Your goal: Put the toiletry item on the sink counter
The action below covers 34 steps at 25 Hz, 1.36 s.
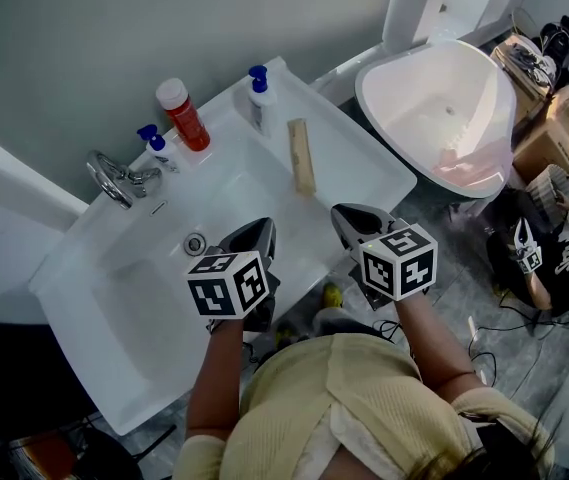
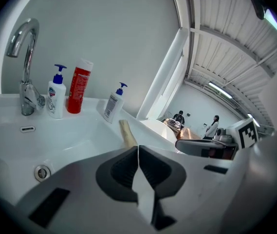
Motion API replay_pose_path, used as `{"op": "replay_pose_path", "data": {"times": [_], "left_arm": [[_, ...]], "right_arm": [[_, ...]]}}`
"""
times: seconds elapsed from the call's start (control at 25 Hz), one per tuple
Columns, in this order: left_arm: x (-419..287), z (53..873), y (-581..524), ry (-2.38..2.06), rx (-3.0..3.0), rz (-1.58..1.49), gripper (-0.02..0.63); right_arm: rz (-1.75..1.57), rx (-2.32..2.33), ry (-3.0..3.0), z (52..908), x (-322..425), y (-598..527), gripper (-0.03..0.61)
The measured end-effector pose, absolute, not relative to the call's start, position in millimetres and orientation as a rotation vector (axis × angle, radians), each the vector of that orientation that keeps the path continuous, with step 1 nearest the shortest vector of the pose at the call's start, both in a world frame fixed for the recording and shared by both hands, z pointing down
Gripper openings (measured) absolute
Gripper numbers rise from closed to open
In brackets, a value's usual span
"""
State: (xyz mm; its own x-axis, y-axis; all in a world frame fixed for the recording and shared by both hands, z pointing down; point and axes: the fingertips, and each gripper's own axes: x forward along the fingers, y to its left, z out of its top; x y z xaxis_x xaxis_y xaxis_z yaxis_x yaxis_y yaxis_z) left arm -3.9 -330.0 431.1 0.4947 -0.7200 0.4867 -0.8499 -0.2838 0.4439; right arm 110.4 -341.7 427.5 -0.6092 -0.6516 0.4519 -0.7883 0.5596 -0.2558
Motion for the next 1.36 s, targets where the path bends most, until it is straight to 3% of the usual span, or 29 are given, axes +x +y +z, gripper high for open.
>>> {"op": "replay_pose_path", "data": {"times": [1.36], "left_arm": [[-14, 433, -331, -1.293, 2.075, 0.166, 0.037]], "right_arm": [[0.587, 1.158, -2.475, 429, 103, -352, 0.025]]}}
